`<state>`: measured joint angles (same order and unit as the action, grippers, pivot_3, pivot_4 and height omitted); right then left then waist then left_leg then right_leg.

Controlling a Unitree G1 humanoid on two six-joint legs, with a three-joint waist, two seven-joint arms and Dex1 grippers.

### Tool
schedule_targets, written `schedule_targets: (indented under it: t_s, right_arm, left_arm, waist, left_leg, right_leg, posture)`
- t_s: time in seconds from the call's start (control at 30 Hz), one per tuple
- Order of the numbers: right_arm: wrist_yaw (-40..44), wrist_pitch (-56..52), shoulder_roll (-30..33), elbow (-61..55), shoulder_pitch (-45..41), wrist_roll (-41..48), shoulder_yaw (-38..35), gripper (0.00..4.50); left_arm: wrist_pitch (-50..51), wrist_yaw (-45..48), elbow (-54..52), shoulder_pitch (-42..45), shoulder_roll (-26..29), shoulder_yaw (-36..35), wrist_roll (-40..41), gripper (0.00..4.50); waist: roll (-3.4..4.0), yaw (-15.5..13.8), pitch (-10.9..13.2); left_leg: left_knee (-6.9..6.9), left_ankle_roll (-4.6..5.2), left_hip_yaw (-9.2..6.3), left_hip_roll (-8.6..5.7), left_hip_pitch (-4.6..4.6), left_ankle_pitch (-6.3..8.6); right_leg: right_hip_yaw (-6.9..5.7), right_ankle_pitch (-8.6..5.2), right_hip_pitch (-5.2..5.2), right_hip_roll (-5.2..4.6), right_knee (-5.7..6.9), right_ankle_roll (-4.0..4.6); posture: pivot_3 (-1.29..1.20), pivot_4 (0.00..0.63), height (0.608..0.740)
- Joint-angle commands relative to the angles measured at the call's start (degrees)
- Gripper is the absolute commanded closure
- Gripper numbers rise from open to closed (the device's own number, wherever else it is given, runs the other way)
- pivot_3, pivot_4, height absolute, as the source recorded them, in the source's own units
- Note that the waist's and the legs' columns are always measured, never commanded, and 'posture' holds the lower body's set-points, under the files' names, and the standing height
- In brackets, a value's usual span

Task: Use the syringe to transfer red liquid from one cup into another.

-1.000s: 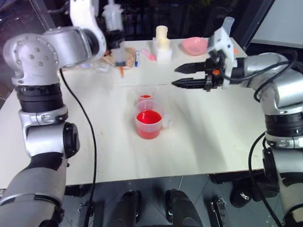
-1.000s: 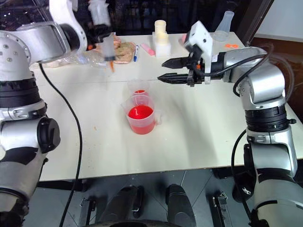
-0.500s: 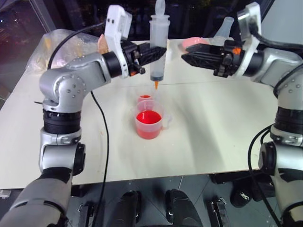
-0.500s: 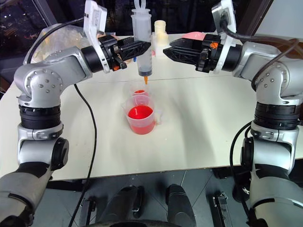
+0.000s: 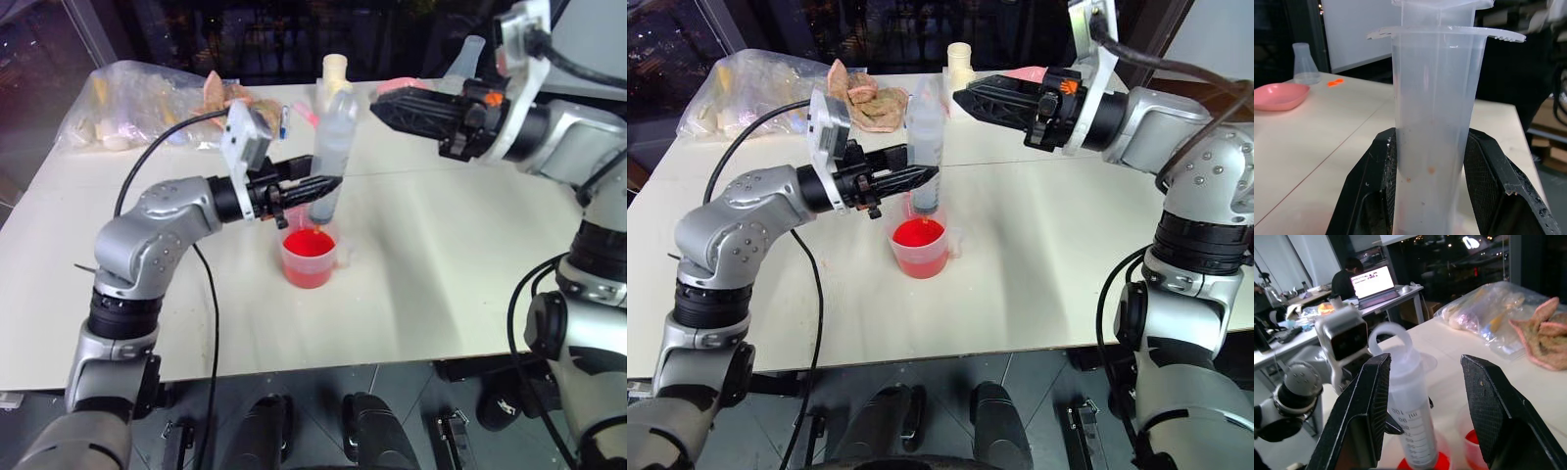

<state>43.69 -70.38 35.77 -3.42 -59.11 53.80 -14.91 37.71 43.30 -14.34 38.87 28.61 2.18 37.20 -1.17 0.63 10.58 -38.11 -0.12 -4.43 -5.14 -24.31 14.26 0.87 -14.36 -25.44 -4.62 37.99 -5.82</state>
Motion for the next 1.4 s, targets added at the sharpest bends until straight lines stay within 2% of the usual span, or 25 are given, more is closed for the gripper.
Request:
schedule_targets:
  t_s: [0.03,0.73,1.4]
  right_arm:
    - [-0.2,0.2,0.7,-3.9,1.4,2.1,-0.7,2.14]
    - [-5.7,-2.4,-2.8,-9.8,5.0,9.9,2.1,2.14]
    - [-12.6,-1.5,-7.9,-9.4,5.5,11.8,4.1,2.14]
  left_arm:
    - [-3.5,0.6,-2.4,-1.8,-0.1,1.0,-2.7,3.08]
    - [-4.3,0.2,-1.6,-4.4,-2.6,1.0,-5.3,3.08]
    - [-4.0,-0.4,-2.9,-5.5,-3.3,1.4,-5.8,3.08]
  waist:
    - [0.01,0.0,0.0]
    - [0.01,0.0,0.0]
    - [0.01,0.0,0.0]
  left_leg:
    - [0.0,0.04,0.0,0.0,0.01,0.02]
    - [-0.02,0.14,0.0,0.01,0.02,0.05]
    - [-0.02,0.15,0.0,0.01,0.02,0.05]
  right_leg:
    - [0.0,0.0,0.01,0.0,0.0,0.0]
    - [-0.01,0.0,0.04,0.01,-0.01,0.0]
    - [-0.01,0.0,0.03,0.02,0.0,0.0]
  posture:
    - [0.0,0.15,0.74]
    - [0.0,0.15,0.74]
    - [0.0,0.15,0.74]
